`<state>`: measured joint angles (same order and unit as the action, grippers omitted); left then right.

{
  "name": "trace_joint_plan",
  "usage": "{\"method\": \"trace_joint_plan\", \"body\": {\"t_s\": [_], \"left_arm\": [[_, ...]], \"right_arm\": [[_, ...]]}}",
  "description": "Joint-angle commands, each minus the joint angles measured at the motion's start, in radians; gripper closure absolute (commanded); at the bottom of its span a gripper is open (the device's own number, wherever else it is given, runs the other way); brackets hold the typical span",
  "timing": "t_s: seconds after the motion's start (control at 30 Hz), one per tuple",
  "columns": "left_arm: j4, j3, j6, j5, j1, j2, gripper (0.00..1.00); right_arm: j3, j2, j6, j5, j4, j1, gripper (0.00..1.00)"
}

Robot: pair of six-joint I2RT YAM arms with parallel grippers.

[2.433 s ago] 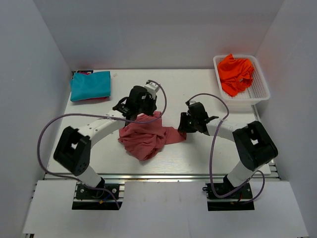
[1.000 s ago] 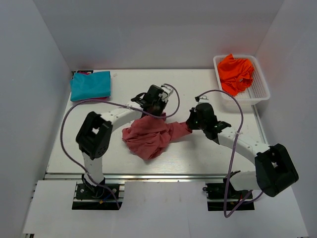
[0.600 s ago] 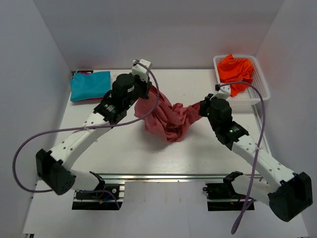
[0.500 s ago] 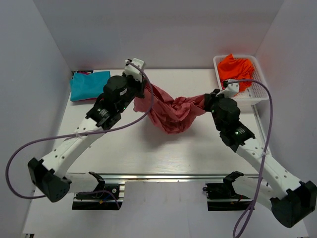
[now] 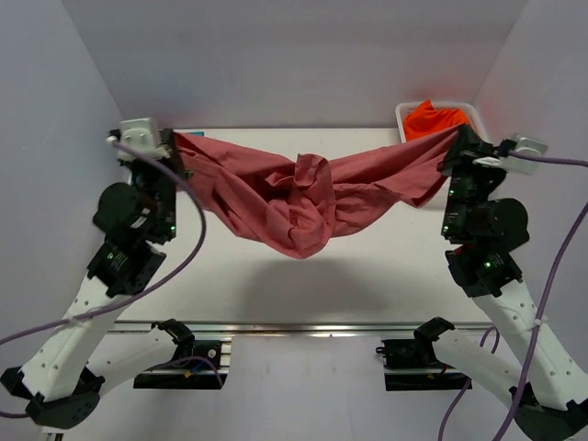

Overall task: Fold and stack the t-shirts
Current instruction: Flatten out the tshirt

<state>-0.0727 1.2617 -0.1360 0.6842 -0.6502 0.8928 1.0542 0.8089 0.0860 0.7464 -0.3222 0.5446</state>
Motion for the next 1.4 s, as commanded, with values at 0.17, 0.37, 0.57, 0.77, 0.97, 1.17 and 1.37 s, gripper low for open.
{"method": "trace_joint_plan", "body": {"t_s": [0.17,0.37,0.57,0.77,0.97,1.17,1.37], "left_arm": [[0.079,-0.054,-0.039,-0.047,0.003,-0.260,1.00],[0.086,-0.102,-0.053,-0.127,-0.006,-0.402,1.00],[0.064,-0.078,-0.062,-0.118,-0.006,-0.398,1.00],[0.063,-0.067,-0.086,-0.074,-0.006,-0.373,1.00],[0.085,-0.077,-0.096,-0.086,-0.006,-0.322,1.00],[0.094,-0.087,-0.063,0.004,-0.006,-0.177,1.00],[0.131,-0.087,-0.022,0.181,0.015,0.151,1.00]], "right_arm": [[0.101,-0.088,0.259,0.077,-0.205,-0.003,1.00],[0.095,-0.154,0.394,0.149,-0.337,-0.003,1.00],[0.130,-0.160,0.400,0.126,-0.310,-0.002,1.00],[0.150,-0.114,0.472,0.166,-0.367,-0.003,1.00],[0.148,-0.091,0.442,0.153,-0.333,-0.002,1.00],[0.129,0.002,0.318,0.139,-0.224,0.000,1.00],[0.067,0.194,0.267,0.257,-0.258,-0.017,1.00]]}}
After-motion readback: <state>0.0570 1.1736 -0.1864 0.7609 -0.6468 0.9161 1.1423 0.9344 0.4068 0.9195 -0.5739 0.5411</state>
